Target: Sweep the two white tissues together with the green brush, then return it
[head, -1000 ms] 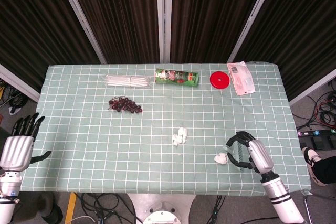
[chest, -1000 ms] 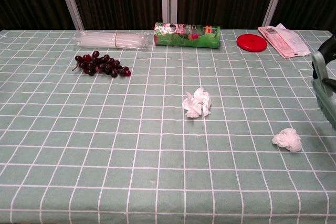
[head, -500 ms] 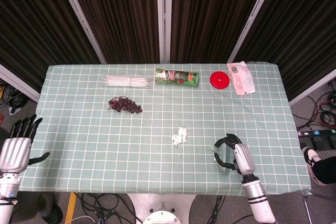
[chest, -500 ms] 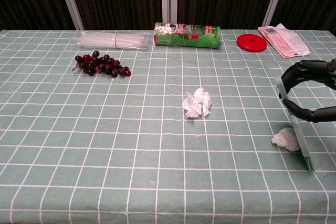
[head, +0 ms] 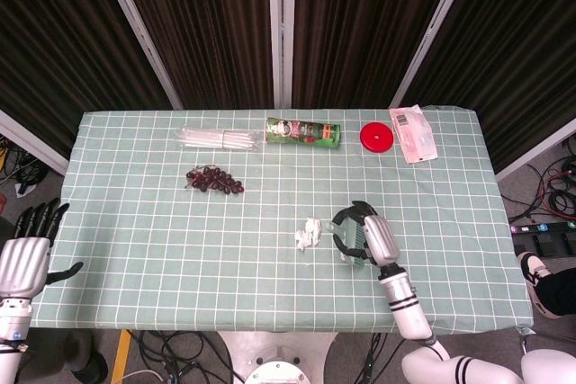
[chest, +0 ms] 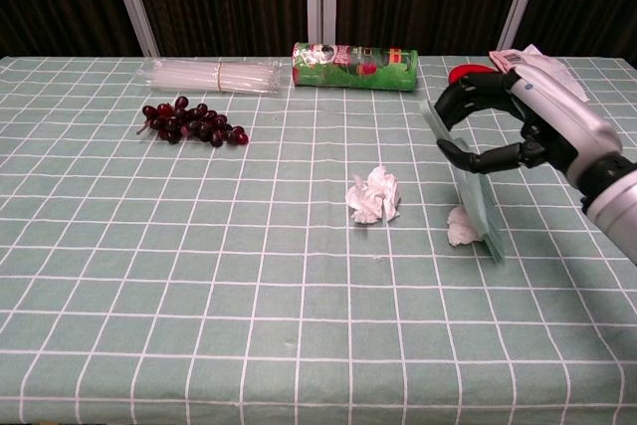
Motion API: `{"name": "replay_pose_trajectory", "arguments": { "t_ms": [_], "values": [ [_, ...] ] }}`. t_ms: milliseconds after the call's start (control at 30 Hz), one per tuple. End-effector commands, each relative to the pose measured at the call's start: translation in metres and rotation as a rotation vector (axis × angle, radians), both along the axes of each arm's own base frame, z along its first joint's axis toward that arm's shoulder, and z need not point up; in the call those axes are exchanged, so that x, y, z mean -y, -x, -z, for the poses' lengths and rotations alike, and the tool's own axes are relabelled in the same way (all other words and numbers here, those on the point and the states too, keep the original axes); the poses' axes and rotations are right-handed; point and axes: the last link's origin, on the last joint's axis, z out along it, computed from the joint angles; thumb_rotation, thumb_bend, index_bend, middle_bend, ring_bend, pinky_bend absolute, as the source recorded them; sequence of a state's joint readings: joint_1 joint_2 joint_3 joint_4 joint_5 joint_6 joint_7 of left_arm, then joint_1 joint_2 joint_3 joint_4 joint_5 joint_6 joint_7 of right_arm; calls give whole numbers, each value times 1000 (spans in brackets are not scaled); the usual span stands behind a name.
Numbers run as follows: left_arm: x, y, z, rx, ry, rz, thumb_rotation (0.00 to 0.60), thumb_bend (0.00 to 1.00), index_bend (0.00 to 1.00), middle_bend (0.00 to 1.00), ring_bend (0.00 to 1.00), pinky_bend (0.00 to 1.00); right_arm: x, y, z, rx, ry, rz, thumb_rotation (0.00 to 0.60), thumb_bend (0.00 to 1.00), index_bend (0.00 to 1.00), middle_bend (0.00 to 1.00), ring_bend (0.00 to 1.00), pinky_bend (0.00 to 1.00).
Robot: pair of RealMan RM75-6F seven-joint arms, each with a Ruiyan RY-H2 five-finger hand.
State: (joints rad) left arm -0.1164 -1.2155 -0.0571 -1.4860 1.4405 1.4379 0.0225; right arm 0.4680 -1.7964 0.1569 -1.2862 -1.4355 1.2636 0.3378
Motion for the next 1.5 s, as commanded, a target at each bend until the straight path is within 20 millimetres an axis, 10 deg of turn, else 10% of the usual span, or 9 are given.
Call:
{"name": "replay_pose_trajectory", "arguments": {
  "t_ms": [33,533,767,1100,1500],
  "values": [
    [-1,1,1,4,2,-6,600,0,72,7,0,34,14,-15,9,0,-12,-29,600,566,775,657,325,167],
    [2,4,0,-2,-3,-14,600,0,72,7,0,34,29,-55,28,60,-54,-133,600,566,775,657,327,167],
    [1,6,-1,-4,-10,-14,600,0,72,7,0,34,26,-47,-10,93,13,-174,600,565,775,656,328,173],
    [1,-2,-2,-2,-15,26,600,0,72,7,0,34,49,43,-102,-349,58,-44,600,566,774,653,315,198],
    [0,-7,1,-3,-13,42,600,0,72,7,0,34,72,102,-82,-650,-97,15,600,547,640,545,179,124]
  ]
}}
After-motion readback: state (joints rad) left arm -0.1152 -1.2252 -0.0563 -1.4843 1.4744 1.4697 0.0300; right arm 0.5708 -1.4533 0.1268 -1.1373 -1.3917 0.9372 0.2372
